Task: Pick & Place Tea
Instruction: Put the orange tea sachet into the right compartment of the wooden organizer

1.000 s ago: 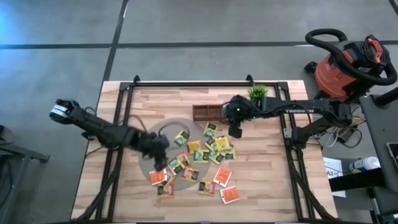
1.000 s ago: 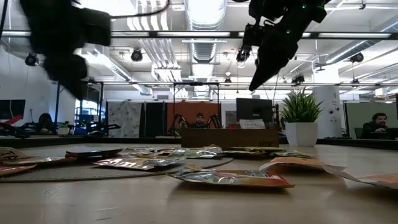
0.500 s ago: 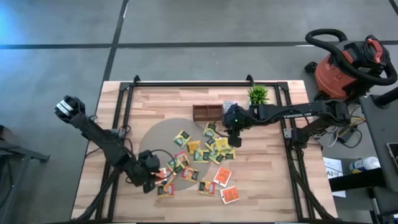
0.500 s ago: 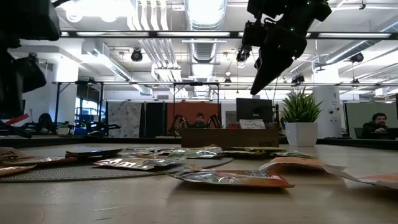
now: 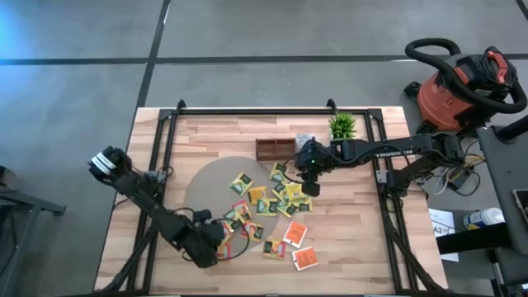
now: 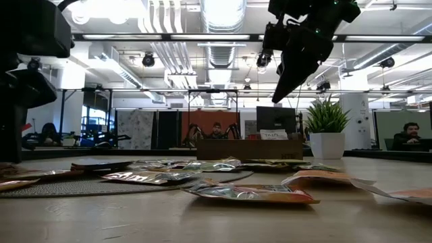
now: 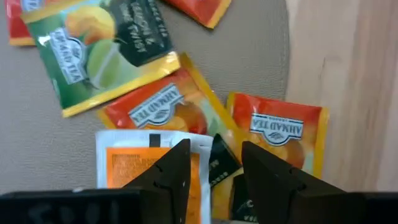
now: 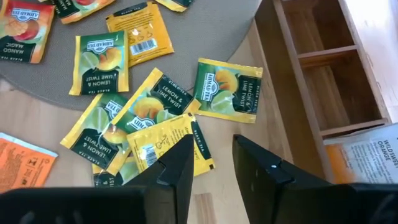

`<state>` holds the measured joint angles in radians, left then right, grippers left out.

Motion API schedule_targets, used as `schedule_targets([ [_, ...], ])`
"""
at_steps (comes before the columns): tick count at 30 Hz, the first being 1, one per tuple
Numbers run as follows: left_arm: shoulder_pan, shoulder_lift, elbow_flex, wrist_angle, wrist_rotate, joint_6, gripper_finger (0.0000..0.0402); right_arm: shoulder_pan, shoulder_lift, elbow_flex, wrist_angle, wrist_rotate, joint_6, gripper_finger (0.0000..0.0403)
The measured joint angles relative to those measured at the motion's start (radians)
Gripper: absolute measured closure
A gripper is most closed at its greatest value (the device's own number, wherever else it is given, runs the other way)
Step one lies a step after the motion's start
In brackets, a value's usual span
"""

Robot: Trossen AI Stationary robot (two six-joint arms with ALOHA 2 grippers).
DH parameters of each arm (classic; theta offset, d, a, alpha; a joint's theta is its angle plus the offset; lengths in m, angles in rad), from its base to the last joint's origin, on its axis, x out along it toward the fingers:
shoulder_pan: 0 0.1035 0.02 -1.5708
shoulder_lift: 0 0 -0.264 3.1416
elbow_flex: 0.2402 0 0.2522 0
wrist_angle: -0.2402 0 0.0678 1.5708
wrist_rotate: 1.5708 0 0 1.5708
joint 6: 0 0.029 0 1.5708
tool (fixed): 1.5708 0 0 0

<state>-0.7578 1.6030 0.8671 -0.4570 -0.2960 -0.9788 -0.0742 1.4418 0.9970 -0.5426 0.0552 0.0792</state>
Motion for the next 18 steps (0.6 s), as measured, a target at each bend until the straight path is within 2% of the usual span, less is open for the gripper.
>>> schedule_targets([
  [4,-0.016,0.065,0.057,-0.139,-0.017,-0.038,0.0265,0.000,0.000,0.000,0.001,0.000,-0.003,0.0296],
  [11,-0.018,0.123,0.113,-0.254,-0.053,-0.100,0.0268,0.000,0.000,0.000,0.002,0.000,-0.002,0.0297],
  [18,-0.017,0.101,0.116,-0.361,-0.065,-0.120,0.0321,0.000,0.000,0.000,0.004,0.000,0.000,0.0300],
])
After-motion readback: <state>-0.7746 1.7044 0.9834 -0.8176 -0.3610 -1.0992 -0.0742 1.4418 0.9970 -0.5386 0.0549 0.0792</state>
